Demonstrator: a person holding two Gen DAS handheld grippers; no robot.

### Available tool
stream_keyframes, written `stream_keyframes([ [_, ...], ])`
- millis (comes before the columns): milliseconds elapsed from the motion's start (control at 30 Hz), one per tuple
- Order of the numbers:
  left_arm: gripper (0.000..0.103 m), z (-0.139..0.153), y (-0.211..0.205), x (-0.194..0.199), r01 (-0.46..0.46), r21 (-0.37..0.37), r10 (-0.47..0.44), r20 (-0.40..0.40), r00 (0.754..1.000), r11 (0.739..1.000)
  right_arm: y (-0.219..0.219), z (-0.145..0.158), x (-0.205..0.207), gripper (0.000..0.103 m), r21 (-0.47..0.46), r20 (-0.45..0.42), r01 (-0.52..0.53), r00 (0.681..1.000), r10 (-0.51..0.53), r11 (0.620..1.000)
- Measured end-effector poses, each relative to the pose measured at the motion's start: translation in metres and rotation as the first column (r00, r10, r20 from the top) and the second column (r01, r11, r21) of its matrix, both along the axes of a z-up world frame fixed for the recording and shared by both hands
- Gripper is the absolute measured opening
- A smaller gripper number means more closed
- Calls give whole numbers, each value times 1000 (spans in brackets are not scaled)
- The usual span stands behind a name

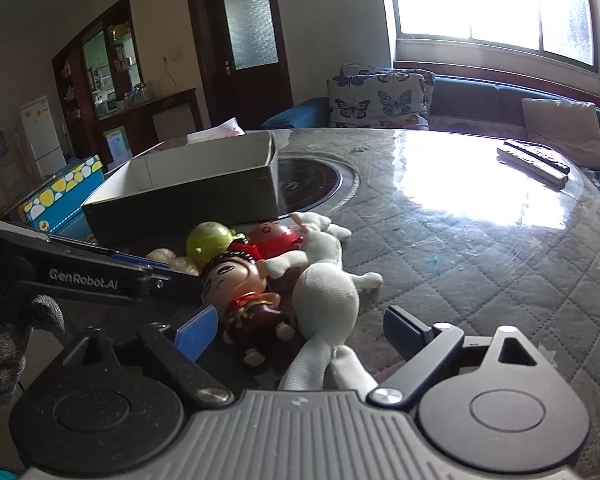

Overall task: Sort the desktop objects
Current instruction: 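Close the left and right tools together on the white plush rabbit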

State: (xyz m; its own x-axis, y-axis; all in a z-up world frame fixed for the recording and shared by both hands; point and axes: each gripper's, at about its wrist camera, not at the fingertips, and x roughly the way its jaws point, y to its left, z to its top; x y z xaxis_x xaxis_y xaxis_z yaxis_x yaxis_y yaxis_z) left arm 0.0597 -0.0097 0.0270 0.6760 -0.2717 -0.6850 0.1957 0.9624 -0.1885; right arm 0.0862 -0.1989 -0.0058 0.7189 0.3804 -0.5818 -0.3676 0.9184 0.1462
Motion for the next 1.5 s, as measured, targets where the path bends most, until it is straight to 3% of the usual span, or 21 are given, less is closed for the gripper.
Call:
stream_keyframes([
  [333, 39, 4, -31, 51, 89, -104, -95, -60, 994, 991, -16, -12, 30, 72, 70, -71, 57, 996, -53, 996],
  [433, 39, 1, -34, 65, 88, -145, -101, -86, 991, 986, -19, -16, 38, 63, 92, -92, 66, 994, -57, 994],
  [700, 38, -19, -39, 93, 62, -203, -102, -191, 976, 977, -18, -26, 52, 55, 122, -120, 37, 993, -23, 992],
  [867, 38, -26, -41, 99, 60, -208, -105, -210, 972, 976, -18, -29, 58, 48, 144, -135, 25, 991, -6, 989],
  [1067, 38, -24, -42, 103, 64, -213, -114, -229, 967, 975, -21, -28, 57, 47, 142, -130, 36, 991, -17, 989],
  [1233, 39, -25, -42, 104, 63, -267, -133, -254, 958, 962, -26, -24, 51, 44, 99, -100, 61, 994, -51, 993],
  [1500, 39, -25, -55, 104, 77, -248, -141, -250, 958, 966, -31, -30, 50, 44, 136, -121, 55, 992, -39, 989],
])
